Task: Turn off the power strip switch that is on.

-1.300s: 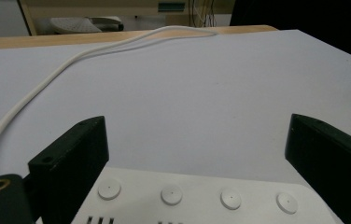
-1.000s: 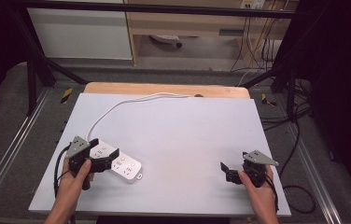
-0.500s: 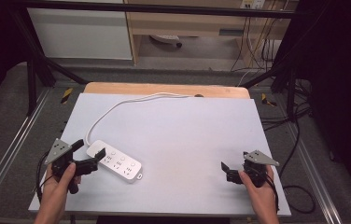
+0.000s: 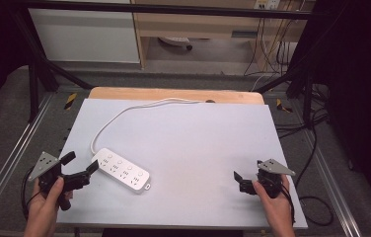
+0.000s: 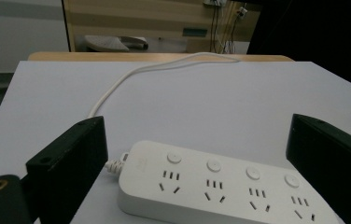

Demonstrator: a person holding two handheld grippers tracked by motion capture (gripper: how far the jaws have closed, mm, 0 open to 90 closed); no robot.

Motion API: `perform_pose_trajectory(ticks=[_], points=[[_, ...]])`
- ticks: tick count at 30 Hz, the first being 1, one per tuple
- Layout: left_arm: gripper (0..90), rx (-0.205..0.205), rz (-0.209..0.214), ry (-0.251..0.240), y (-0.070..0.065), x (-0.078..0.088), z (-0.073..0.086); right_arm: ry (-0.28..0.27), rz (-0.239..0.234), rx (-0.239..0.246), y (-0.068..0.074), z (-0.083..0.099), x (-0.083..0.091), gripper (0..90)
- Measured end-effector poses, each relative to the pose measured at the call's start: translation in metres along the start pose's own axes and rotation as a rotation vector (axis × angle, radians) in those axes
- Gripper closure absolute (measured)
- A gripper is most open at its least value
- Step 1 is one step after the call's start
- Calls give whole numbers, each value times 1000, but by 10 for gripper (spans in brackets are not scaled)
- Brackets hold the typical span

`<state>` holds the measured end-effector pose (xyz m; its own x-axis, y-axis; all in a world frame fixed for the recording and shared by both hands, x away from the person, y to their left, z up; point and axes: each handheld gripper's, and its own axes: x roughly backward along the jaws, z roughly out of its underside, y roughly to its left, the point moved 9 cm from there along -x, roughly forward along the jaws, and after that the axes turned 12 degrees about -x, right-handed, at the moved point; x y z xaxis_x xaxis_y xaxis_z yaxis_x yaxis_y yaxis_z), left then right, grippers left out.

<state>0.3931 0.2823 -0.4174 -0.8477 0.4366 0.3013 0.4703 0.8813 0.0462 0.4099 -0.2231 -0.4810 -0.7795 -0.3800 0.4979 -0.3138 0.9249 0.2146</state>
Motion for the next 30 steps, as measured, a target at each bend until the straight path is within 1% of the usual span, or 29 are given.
perform_pose_trajectory(ticks=[2,4,6,8,12,15,16,19,22,25,28,30], points=[[55,-6,-7,-1,2,2,1,-1,1,1,0,0,0,28],[57,-2,-7,1,3,4,2,-1,1,0,0,0,0,28],[58,-8,-5,8,4,5,4,-1,0,-1,0,0,0,28],[58,-2,-4,15,4,5,6,-1,0,0,0,0,0,28],[55,-25,2,32,4,7,11,-2,0,1,0,0,0,28],[56,-28,6,50,4,7,16,-3,1,-1,0,-1,0,28],[55,-34,8,60,5,7,18,-3,1,0,0,-1,0,28],[55,-35,11,87,6,5,25,-2,1,2,0,-1,0,28],[56,-45,15,126,7,2,33,-2,3,2,0,0,0,26],[57,-71,24,180,7,-3,45,1,9,6,-1,1,-1,25],[61,-77,39,231,3,-8,55,21,23,-2,-3,4,-3,24],[62,-93,47,258,0,-10,59,33,36,-1,-6,7,-6,23]])
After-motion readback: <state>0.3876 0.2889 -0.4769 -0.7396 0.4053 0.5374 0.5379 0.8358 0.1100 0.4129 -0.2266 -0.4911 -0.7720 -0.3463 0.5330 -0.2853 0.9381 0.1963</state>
